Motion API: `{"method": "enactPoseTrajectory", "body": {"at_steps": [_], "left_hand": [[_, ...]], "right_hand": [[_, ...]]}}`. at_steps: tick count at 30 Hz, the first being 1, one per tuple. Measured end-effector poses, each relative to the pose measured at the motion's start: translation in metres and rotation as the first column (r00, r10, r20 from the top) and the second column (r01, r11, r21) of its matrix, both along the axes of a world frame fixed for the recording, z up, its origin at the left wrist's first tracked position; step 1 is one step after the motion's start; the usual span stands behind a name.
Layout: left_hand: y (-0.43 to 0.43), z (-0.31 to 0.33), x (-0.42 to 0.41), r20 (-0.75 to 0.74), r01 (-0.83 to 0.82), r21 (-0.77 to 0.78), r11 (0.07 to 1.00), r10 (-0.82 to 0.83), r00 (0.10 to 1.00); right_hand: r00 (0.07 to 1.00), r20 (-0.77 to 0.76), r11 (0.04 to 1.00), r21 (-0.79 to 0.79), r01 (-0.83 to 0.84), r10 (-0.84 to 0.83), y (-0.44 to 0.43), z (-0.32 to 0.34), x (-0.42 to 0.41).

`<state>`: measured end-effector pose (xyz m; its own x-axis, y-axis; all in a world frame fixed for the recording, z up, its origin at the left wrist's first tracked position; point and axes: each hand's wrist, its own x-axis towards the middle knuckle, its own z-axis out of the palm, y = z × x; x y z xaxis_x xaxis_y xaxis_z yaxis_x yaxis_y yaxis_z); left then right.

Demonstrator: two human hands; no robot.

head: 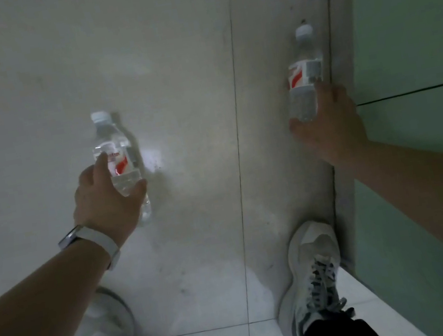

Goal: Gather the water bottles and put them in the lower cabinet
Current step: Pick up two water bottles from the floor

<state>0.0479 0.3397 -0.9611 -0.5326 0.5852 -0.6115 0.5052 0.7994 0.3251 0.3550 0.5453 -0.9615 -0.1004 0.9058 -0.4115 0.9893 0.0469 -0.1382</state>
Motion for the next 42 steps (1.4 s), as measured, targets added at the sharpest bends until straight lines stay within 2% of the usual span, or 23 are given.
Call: {"method": "enactPoseTrajectory", "body": {"at_steps": [6,13,19,22,26,33,42], "left_hand": [[0.000,-0.027,-0.003,0.057,-0.144,0.019,0.989,0.143,0.988],[0.021,-0.036,-0.001,0.061,-0.290,0.005,0.957,0.289,0.955],[0.023,-0.021,0.005,0.068,-0.215,0.017,0.976,0.214,0.975],[0.024,0.003,0.011,0.098,-0.193,0.059,0.980,0.186,0.978],[0.024,0.057,0.017,0.133,-0.209,0.124,0.970,0.192,0.972],[0.016,0.192,0.003,0.215,-0.350,0.170,0.921,0.312,0.925],[-0.029,0.384,-0.031,0.238,-0.559,0.273,0.783,0.508,0.828]], "right_hand": [[0.982,-0.040,0.983,-0.010,0.183,-0.184,0.014,-0.050,-0.009],[0.893,-0.131,0.901,-0.008,0.434,-0.431,0.033,-0.062,-0.014],[0.868,-0.197,0.889,-0.139,0.436,-0.456,0.031,-0.040,-0.013],[0.872,-0.253,0.904,-0.200,0.378,-0.420,0.017,-0.016,-0.021],[0.884,-0.325,0.929,-0.268,0.254,-0.335,-0.012,0.039,-0.042],[0.795,-0.442,0.884,-0.403,0.239,-0.416,-0.062,0.186,-0.099],[0.710,-0.584,0.882,-0.457,0.113,-0.394,-0.099,0.403,-0.177]]}}
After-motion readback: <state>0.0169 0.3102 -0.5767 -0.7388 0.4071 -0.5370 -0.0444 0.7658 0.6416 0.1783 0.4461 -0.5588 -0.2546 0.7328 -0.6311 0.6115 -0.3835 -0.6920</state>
